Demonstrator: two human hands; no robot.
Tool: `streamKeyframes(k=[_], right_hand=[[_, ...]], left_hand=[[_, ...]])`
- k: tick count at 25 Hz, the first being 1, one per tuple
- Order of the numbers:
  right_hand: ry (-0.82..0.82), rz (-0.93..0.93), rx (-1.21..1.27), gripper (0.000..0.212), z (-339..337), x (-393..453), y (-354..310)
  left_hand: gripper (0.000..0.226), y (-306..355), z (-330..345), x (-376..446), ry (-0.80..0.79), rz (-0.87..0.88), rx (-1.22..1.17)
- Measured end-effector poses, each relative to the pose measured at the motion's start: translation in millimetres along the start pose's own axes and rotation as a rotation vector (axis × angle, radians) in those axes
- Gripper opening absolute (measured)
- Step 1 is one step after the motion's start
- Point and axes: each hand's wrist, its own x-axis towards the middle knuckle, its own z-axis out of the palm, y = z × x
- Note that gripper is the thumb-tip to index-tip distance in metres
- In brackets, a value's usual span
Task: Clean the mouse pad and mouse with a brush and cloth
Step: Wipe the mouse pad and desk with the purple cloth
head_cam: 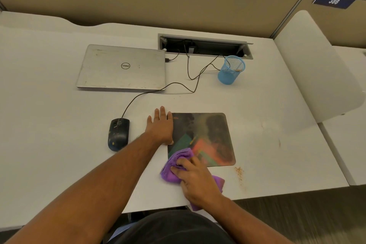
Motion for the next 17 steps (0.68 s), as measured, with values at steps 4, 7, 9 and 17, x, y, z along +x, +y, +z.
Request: streamKeyframes(k=[4,7,9,17], right_hand=[[0.101,0.255,0.014,0.038,-25.7,-7.4,55.0],[0.195,0.540,0.042,0.042,-41.0,1.0,74.5],[0.154,0.547,0.079,0.051,-30.8,14.7,40.8],[0.209,0.582,-0.141,0.056,-49.5,58.8,82.4]], left_hand=[[0.115,-1.7,0.6,0.6,-0.016,0.020,-0.004],[0.116,-0.7,0.7,0.4,0.000,0.036,0.005],[0.114,1.8,2.0,0.4,0.024,0.054,0.027],[0.104,12.4,-0.1,-7.1,-0.027,0.097,0.029]])
